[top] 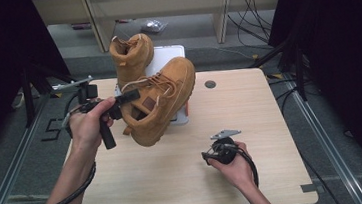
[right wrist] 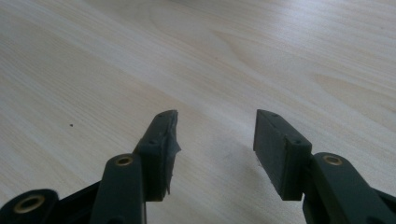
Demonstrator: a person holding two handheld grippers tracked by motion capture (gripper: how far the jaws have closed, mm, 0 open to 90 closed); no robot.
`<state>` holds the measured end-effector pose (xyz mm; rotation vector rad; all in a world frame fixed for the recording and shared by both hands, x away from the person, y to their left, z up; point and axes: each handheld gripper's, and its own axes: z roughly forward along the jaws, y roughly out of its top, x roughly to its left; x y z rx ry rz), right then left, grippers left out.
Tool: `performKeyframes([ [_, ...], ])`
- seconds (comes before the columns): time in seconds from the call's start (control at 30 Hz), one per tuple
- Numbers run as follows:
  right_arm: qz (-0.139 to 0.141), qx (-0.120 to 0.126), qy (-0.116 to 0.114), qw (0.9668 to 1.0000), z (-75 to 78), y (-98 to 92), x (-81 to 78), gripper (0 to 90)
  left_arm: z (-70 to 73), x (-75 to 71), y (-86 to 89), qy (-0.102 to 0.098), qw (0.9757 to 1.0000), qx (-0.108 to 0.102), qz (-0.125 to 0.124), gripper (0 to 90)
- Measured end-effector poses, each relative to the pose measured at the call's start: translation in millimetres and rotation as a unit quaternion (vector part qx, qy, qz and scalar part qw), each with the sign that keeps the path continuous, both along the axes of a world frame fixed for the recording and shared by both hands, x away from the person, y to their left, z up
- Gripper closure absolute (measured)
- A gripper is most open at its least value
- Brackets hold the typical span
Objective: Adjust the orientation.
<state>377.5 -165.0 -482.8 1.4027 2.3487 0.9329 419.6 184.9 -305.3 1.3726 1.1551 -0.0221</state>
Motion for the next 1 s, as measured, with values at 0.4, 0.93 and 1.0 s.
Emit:
performKeyframes([
  [0.4,0.000,0.002,-0.001,1.0000,-0.7,-1.7,-0.5,49.9,7.5,17.3,-7.7,-0.001,0.9997,-0.006,0.023,79.5],
  [0.93,-0.003,0.001,0.007,1.0000,-2.2,-1.4,-1.9,49.7,18.0,48.0,-22.6,-0.001,0.9984,-0.017,0.053,79.3],
  [1.0,-0.001,0.001,0.007,1.0000,-2.4,-1.5,-1.8,49.7,18.1,51.0,-24.6,0.003,0.9978,-0.020,0.063,79.3],
])
